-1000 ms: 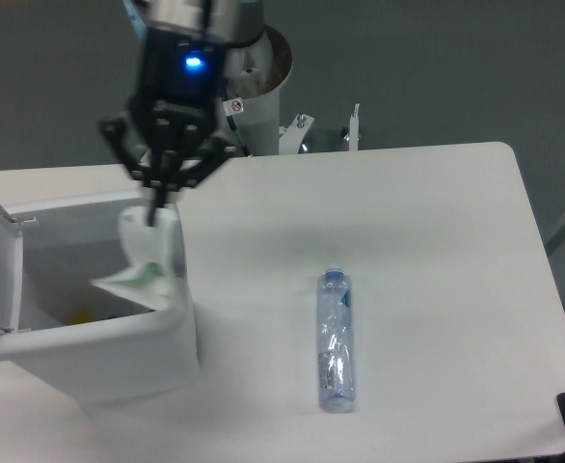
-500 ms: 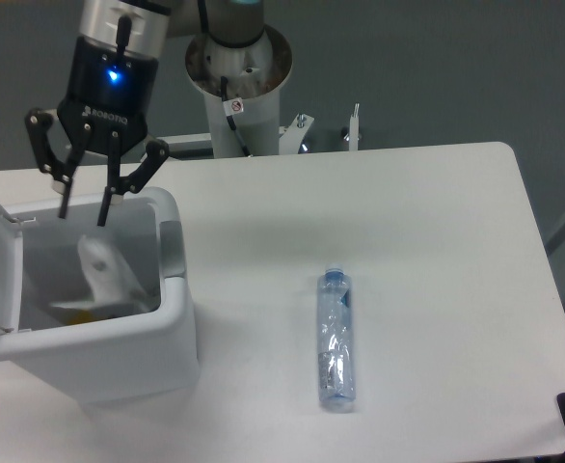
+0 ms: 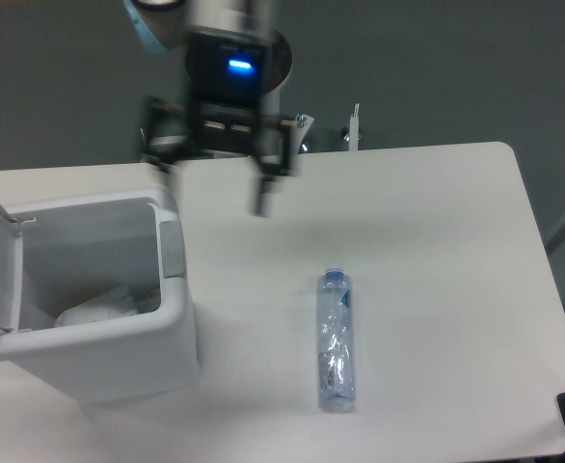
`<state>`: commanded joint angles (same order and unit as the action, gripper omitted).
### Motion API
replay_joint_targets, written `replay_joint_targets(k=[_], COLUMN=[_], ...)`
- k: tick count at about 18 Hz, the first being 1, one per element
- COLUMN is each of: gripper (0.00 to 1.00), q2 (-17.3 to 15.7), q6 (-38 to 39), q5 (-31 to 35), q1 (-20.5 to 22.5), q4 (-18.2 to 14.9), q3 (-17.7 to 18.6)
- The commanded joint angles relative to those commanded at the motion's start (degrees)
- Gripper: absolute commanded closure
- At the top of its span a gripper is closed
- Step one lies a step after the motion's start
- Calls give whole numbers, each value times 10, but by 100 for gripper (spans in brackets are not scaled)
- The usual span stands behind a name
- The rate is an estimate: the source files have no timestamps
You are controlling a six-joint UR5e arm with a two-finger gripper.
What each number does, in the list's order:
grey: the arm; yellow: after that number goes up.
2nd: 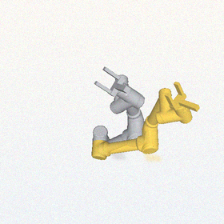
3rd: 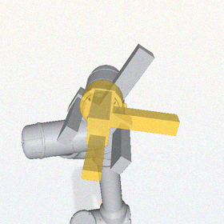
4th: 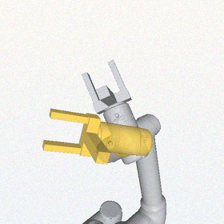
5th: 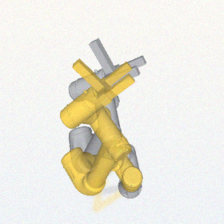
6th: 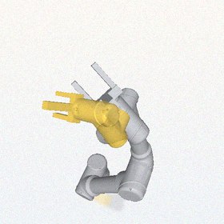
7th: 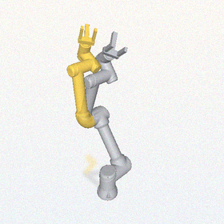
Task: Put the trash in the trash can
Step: 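Move the gripper over the clear plastic bottle and lower it, then close the gripper around the bottle's cap end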
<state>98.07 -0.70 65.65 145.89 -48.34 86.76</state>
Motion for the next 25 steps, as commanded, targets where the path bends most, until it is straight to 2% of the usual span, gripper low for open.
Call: replay_joint_targets(k=[1,2,4,6,11,15,25], gripper=[0,0,0,0,0,0,0], q2=[30,46,82,113,185,238,279], q6=[-30,-68,-202,-249,-258,-257,-263], q5=[1,2,48,54,55,89,140], q1=[8,13,18,17,-4,-31,-54], q4=[0,-2,-12,-11,-6,-3,0], q3=[-6,-5,2,11,12,9,12])
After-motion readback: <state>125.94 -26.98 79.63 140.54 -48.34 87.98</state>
